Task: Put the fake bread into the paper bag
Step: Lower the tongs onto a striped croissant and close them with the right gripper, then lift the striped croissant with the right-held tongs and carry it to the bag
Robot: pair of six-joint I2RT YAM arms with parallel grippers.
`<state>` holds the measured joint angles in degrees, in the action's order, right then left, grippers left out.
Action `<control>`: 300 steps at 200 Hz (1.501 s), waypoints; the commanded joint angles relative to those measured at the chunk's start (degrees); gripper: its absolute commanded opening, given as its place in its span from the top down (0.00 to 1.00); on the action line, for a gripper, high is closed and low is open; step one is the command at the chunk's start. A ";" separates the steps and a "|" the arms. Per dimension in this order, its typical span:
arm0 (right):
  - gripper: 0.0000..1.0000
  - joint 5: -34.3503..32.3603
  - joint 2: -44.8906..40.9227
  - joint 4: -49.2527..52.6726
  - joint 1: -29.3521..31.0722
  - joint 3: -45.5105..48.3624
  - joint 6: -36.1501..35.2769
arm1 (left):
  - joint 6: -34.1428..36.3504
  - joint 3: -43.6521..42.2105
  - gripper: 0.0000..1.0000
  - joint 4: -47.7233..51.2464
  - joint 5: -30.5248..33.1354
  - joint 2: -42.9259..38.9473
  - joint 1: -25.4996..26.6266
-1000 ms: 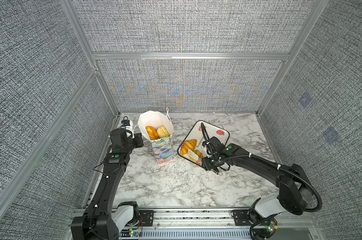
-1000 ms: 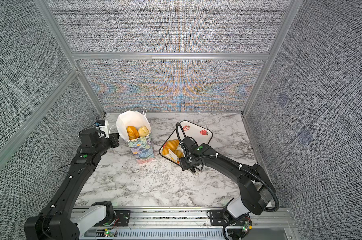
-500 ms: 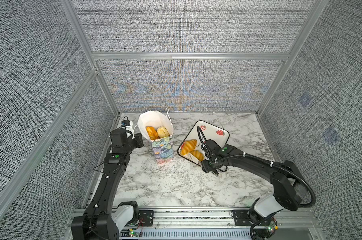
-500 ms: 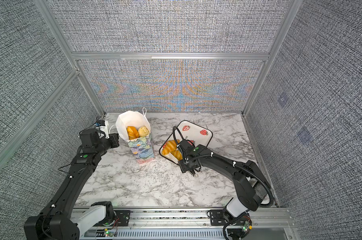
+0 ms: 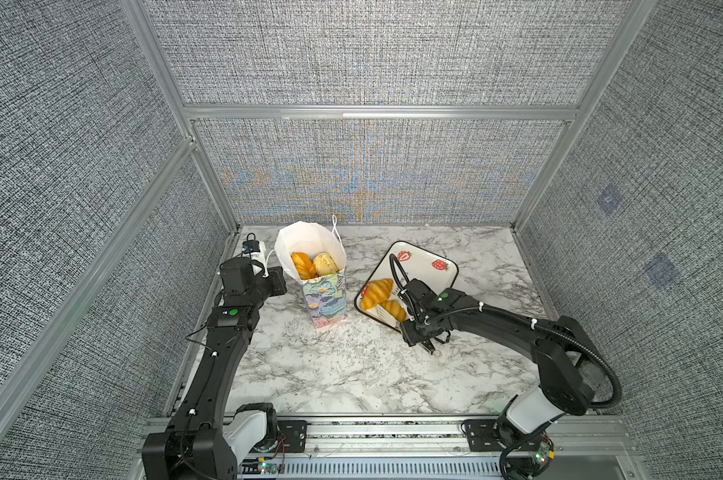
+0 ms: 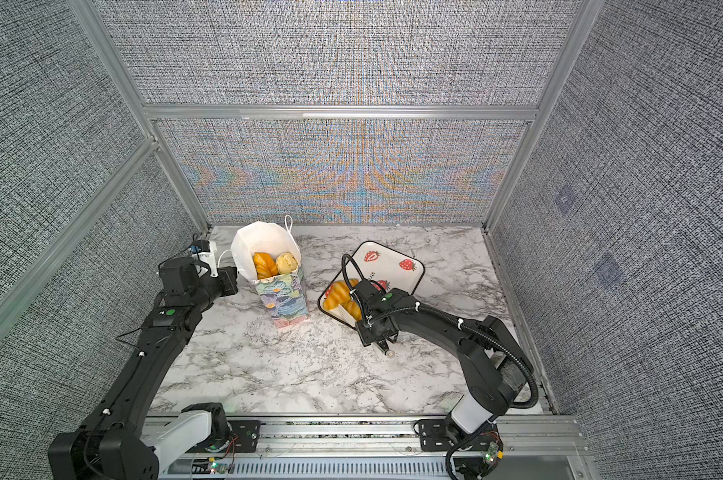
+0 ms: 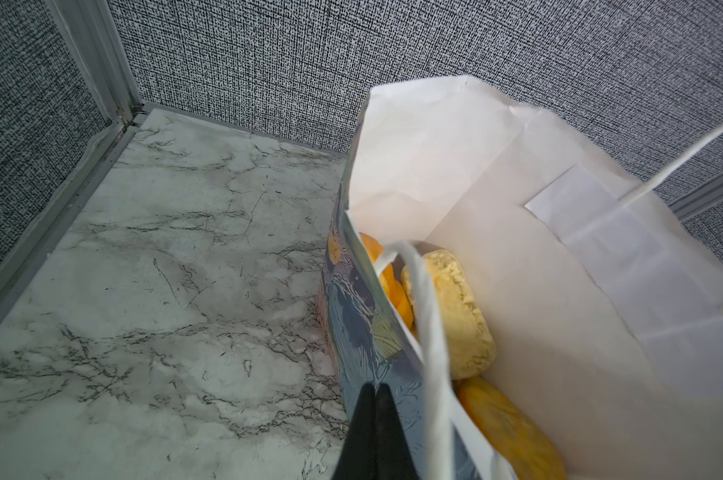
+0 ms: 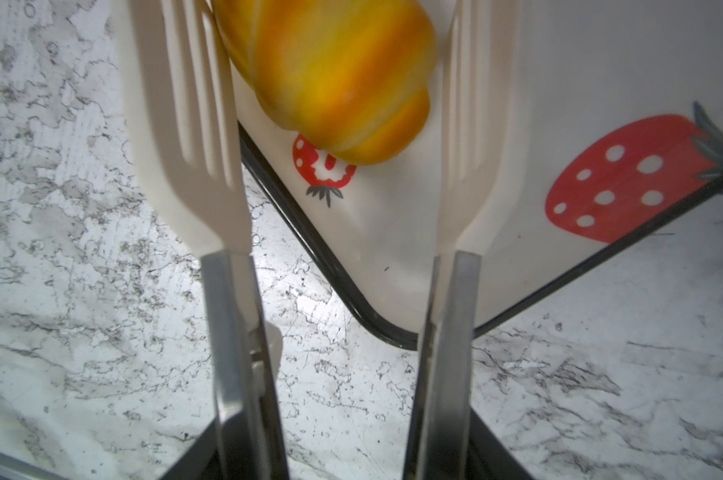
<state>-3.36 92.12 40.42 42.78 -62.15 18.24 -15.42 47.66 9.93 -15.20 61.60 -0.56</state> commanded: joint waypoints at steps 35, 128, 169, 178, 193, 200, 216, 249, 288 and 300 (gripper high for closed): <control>0.57 -2.22 -0.09 0.77 0.17 -0.34 0.03 | 0.56 -0.10 1.00 -0.48 -0.65 0.16 -0.13; 0.64 -7.48 -4.77 2.88 -0.31 -1.21 0.91 | 0.55 -0.11 1.00 -0.38 -0.66 -0.04 -0.23; 0.66 -10.05 -7.64 3.36 -1.45 -1.65 1.54 | 0.55 -0.02 1.00 -0.35 -0.68 0.16 -0.28; 0.66 -10.42 -8.53 3.02 -1.67 -1.79 1.86 | 0.53 -0.02 1.00 -0.38 -0.66 0.20 -0.16; 0.66 -11.09 -9.98 1.69 -2.13 -1.83 2.28 | 0.50 0.05 1.00 -0.40 -0.65 0.27 -0.26; 0.66 -11.34 -10.64 0.93 -2.18 -1.83 2.58 | 0.53 0.10 1.00 -0.48 -0.70 0.26 -0.29; 0.67 -12.76 -11.61 -0.02 -2.27 -2.48 3.20 | 0.52 0.00 1.00 -0.37 -0.53 0.09 -0.39; 0.68 -16.22 -13.36 -2.10 -2.23 -3.26 4.21 | 0.40 -0.08 1.00 -0.57 -0.76 0.17 -0.46; 0.68 -18.89 -16.12 -5.51 -1.97 -3.40 4.70 | 0.41 -0.06 1.00 -0.57 -0.73 0.24 -0.57; 0.68 -19.89 -16.85 -6.62 -1.55 -3.48 4.45 | 0.37 0.02 1.00 -0.61 -0.89 0.40 -0.59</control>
<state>-19.68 76.51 38.22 40.64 -65.01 21.96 -15.42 47.66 9.93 -15.25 61.73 -1.02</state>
